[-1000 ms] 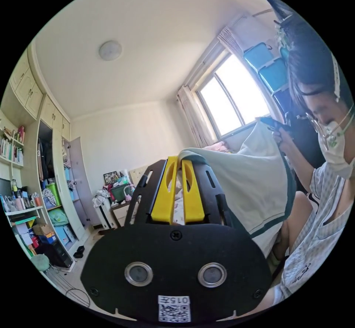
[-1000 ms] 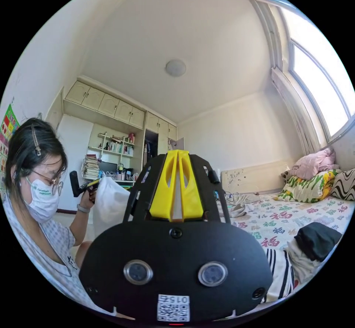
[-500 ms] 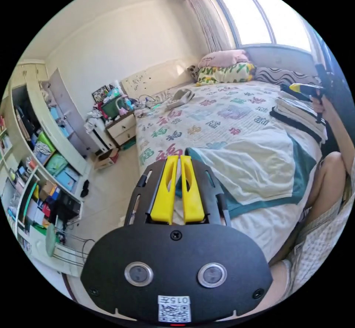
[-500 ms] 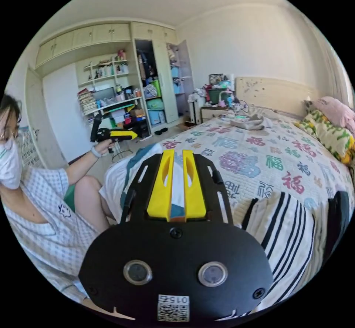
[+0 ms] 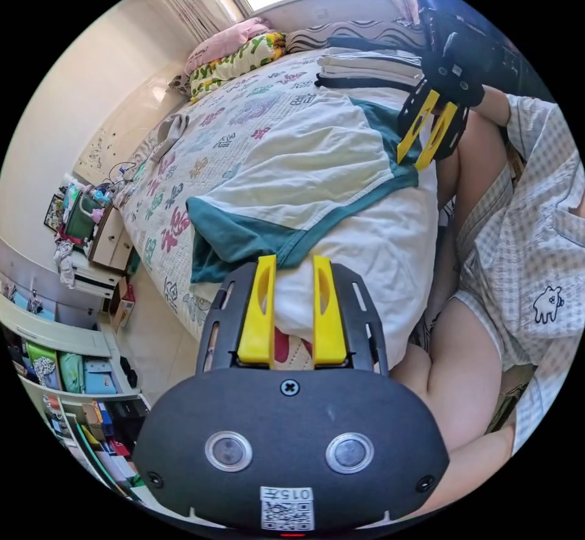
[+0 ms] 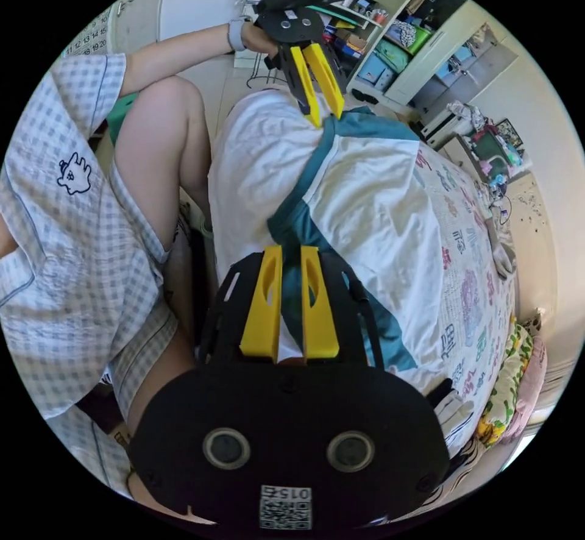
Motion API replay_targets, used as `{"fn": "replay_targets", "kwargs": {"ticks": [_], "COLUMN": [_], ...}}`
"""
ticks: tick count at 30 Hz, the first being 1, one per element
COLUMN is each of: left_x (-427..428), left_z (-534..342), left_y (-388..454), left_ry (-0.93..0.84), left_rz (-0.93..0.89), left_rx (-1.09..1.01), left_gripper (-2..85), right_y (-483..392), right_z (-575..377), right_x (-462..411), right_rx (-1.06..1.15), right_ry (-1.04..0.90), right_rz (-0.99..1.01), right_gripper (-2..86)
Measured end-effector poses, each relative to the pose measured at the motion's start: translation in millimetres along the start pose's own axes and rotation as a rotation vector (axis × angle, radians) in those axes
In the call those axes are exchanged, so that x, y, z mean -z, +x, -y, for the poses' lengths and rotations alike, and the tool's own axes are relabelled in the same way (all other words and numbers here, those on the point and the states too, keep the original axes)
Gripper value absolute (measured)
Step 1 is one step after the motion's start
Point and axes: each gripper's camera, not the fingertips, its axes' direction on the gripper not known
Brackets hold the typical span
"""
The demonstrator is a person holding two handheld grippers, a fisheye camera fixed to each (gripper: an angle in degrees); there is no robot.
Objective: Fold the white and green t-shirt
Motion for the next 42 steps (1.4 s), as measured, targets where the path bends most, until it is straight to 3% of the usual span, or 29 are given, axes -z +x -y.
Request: {"fn": "replay_targets", "kwargs": {"ticks": [7,13,15,19,25,31,35,42], "left_x": [22,61,58,32,-14,-16,6,111], "left_z": [-13,-6,10,43,83,85,73,87], "left_y": [-27,-27,-11,22,75,97,90,55], "left_ry": [0.152,0.312,0.293,0.269,0.207,0.276,0.301,0.506], "left_rz": [-0.112,0.1,0.106,0.082,0.291,0.472,0.562,0.779], "left_rx": [0.083,0.169,0.086,-0.001,-0.052,-0.063,0.04,0.225], "left_gripper": [0.2,1.8,7.8,9.2,11.1,3.5,1.7,1.2], "right_y": [54,96,103,103,101,112,126,197], "right_z": [-22,-50,-51,-39,-19,-10,-6,40], "right_x": [55,129,141,145,156,171,181,232], "right_rx": [-0.268,-0.508,-0.542,-0.539,-0.532,-0.564,-0.603,-0.696], "right_ry": [0.208,0.553,0.625,0.63,0.623,0.633,0.617,0.694], "right_rz": [-0.005,-0.059,-0.043,-0.044,-0.071,-0.076,-0.08,-0.168], "right_gripper": [-0.9,-0.8,-0.6,-0.6,-0.5,-0.5,-0.5,-0.5]}}
